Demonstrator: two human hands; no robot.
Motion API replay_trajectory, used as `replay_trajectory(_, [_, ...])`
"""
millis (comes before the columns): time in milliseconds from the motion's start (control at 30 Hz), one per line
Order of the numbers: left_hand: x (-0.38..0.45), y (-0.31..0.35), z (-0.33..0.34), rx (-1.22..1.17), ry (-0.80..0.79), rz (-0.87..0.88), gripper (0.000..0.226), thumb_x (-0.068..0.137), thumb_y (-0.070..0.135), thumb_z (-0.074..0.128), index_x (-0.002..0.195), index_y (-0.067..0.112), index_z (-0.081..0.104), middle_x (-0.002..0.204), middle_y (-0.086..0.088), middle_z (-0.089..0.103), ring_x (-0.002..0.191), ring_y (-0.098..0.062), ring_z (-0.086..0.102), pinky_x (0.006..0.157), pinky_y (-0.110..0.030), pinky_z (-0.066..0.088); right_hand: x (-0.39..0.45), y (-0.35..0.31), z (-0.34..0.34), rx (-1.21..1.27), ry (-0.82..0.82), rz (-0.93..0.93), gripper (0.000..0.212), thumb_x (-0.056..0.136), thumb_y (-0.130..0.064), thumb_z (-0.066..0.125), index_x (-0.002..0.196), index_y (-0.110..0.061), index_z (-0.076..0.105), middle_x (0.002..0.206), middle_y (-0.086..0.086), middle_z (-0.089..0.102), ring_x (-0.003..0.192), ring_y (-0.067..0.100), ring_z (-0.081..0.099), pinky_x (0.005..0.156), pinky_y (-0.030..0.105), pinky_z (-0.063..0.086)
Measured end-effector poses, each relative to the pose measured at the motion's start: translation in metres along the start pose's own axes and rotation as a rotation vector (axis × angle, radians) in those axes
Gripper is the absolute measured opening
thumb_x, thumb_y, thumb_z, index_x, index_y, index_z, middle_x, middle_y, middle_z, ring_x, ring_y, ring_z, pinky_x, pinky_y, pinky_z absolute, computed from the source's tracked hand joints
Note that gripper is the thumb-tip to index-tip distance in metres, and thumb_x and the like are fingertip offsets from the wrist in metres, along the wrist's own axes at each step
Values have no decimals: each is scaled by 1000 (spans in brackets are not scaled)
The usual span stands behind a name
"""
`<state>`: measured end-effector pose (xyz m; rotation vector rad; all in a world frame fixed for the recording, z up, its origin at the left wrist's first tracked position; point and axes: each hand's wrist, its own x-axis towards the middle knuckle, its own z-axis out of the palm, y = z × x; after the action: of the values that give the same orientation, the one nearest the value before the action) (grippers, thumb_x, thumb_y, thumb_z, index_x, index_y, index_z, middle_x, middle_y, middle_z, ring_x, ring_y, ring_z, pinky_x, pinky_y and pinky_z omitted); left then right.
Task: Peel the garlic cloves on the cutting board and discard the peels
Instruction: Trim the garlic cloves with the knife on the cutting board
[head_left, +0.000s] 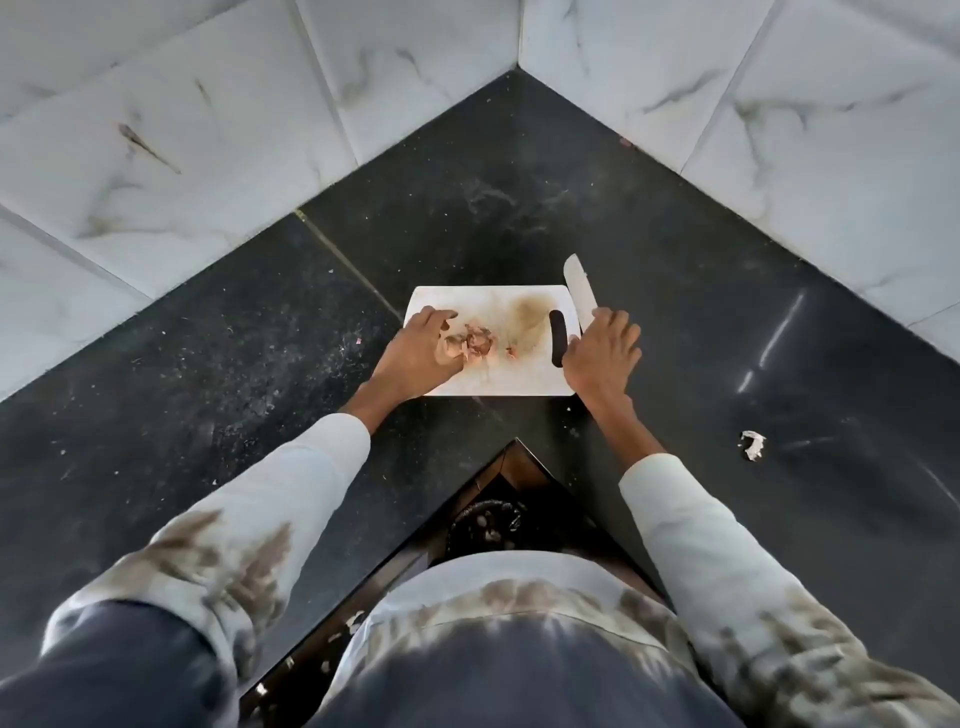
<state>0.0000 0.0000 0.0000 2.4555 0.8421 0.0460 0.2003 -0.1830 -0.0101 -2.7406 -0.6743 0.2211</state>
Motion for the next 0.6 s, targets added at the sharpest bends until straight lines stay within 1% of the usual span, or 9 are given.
replay_trajectory(100, [2, -8, -4, 15, -62, 4, 61, 89, 42, 76, 142, 19, 57, 133, 1, 58, 122, -22, 60, 104, -46, 52, -3, 1, -1, 57, 2, 180, 51, 91, -13, 67, 137, -8, 46, 141, 14, 45, 131, 37, 42, 103, 51, 44])
replay_trajectory(167, [4, -8, -2, 23, -66, 2, 53, 90, 40, 77, 136, 18, 62, 129, 0, 61, 119, -22, 61, 103, -45, 53, -4, 5, 0, 55, -15, 232, 51, 90, -12, 66, 136, -7, 45, 140, 14, 45, 130, 38, 42, 102, 51, 43])
replay_trajectory(267, [9, -5, -3, -27, -49, -5, 44, 89, 37, 79, 128, 19, 66, 124, 1, 65, 113, -20, 63, 99, -39, 54, -3, 9, 3, 54, -43, 241, 51, 94, -19, 69, 136, -7, 45, 141, 14, 47, 132, 38, 43, 103, 52, 42])
replay_trajectory(400, [8, -4, -3, -57, -8, -23, 41, 83, 36, 82, 118, 24, 64, 118, 6, 67, 102, -14, 64, 92, -40, 59, -5, 14, 10, 90, -73, 232, 50, 97, -28, 70, 136, -9, 46, 141, 13, 48, 133, 37, 43, 105, 54, 41])
replay_trajectory(500, [6, -1, -5, -108, 69, -48, 42, 80, 35, 83, 114, 28, 59, 114, 9, 65, 97, -11, 65, 87, -38, 60, -4, 20, 12, 113, -72, 225, 45, 98, -26, 69, 134, -8, 48, 139, 13, 49, 132, 37, 44, 105, 54, 42])
replay_trajectory(600, [7, 7, -5, -150, 131, -16, 42, 81, 33, 84, 112, 29, 56, 112, 10, 64, 96, -10, 64, 86, -33, 60, -3, 22, 13, 162, -65, 216, 37, 101, -18, 64, 133, -7, 48, 138, 13, 51, 130, 36, 46, 104, 53, 43])
